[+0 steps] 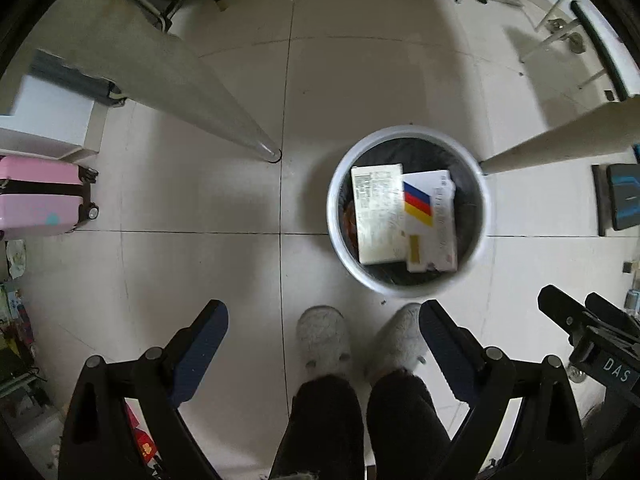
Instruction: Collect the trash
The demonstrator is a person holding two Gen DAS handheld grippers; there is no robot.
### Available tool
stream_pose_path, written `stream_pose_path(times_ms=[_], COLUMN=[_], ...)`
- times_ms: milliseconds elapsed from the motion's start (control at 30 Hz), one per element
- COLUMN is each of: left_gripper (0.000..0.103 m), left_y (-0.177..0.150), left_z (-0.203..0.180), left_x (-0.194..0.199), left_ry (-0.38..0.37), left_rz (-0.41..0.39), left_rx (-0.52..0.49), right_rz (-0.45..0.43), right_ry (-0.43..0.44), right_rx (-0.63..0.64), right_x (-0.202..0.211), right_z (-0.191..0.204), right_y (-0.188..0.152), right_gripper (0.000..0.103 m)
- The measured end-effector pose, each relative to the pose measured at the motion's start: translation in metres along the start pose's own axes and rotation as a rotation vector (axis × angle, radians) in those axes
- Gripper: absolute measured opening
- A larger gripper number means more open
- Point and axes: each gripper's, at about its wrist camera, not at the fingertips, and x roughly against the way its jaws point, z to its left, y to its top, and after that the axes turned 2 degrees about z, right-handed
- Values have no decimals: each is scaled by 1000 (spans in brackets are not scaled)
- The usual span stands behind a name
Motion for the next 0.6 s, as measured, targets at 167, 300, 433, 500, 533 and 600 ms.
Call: stream_pose_path(times_ms=[167, 300, 433, 500, 533, 600], left_gripper=[97, 97, 97, 97, 97, 97], left_y=[-15, -27, -42, -50, -52, -59], left_z=[1, 2, 6, 10, 11, 13], left_x=[68, 130, 198, 234, 247, 273], left_ry=[-24, -30, -57, -97, -115, -147], left_rz=[-19, -44, -68, -78, -81, -90], left_rx=[-9, -25, -28, -22, -21, -23], right_rz=[-19, -34, -63, -67, -67, -69], right_ry=[-16, -8, 28, 52, 68, 103], right_rx=[21, 30, 48, 53, 53, 62], right_x=[79, 148, 230, 267, 285, 327], right_z=[3, 8, 13, 13, 13, 11], right_y=[-21, -41, -65, -75, -80, -92], right_gripper=[103, 103, 103, 103, 103, 103])
